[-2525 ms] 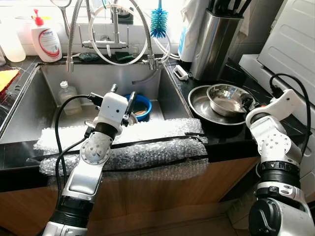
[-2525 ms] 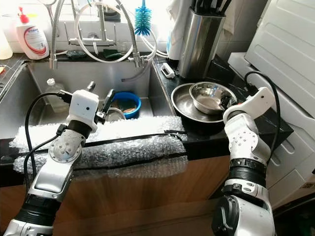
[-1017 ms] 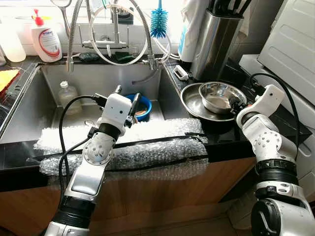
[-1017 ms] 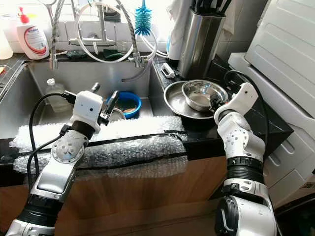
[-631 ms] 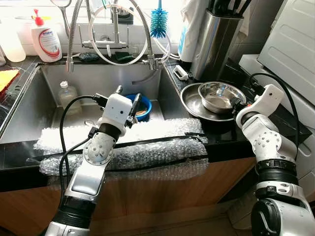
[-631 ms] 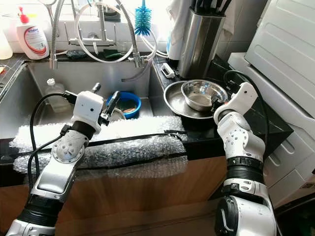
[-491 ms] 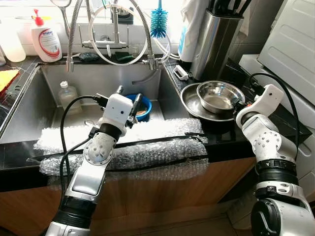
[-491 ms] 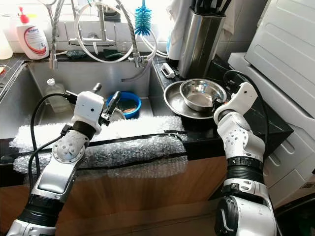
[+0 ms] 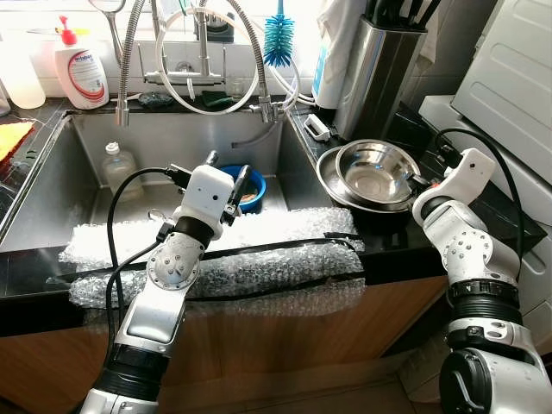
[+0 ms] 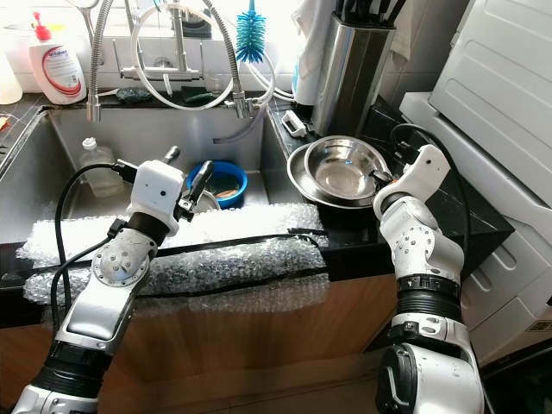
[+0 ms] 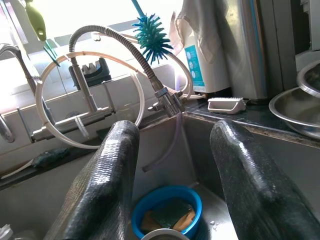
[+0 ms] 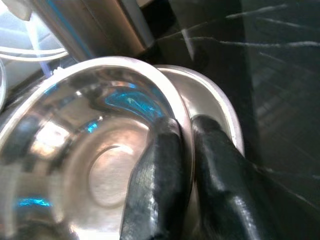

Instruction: Kitchen organization

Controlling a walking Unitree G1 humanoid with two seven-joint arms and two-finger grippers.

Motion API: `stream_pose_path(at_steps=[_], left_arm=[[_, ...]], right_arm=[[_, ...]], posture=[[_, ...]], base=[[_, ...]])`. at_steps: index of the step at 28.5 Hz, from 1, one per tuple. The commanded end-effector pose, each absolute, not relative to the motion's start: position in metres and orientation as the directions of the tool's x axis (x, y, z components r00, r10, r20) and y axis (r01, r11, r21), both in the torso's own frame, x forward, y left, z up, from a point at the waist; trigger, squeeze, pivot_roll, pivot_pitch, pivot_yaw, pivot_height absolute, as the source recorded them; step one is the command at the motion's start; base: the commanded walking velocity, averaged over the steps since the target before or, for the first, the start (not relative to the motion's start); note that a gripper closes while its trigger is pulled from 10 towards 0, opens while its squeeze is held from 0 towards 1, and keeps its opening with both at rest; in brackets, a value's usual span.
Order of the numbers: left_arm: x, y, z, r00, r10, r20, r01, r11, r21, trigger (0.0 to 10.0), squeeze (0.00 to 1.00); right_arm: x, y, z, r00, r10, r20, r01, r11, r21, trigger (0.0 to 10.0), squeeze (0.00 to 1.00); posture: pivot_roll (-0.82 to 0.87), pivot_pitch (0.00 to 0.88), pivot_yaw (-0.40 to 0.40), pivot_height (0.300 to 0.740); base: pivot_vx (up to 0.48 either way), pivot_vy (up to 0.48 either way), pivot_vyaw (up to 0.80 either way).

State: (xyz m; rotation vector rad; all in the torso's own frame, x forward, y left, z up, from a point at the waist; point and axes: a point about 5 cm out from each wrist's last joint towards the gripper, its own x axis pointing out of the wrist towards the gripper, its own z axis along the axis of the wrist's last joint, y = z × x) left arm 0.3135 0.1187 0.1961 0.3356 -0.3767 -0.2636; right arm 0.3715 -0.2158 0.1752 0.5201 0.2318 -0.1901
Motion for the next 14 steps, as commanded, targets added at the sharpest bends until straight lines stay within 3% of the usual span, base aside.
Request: stream_pose_path(at_steps=[1,9,14], left_arm=[[0.314,0.114,0.201,0.887,-0.331,0.321,0.197,0.902,0.385,10.0,0.0],[0.315,0.118,0.205,0.89,-0.3,0.344,0.16,0.911,0.38,10.0,0.0],[0.316,0.121,0.209,0.888,-0.265,0.375,0.121,0.923,0.366,10.0,0.0]], right_arm=[[0.373,-0.219,0.185,0.965,-0.148,-0.217,0.239,0.837,0.492,0.0,0.0],[0.372,-0.228,0.191,0.959,-0.225,-0.17,0.28,0.829,0.484,0.0,0.0],[0.372,-0.232,0.208,0.964,-0.264,-0.031,0.239,0.811,0.534,0.0,0.0]], posture=[[0.02,0.0,-0.101,0.74],[0.02,0.0,-0.101,0.74],[0.02,0.0,-0.102,0.74]], base=[[0.0,0.0,0.0],[0.0,0.0,0.0],[0.0,0.0,0.0]])
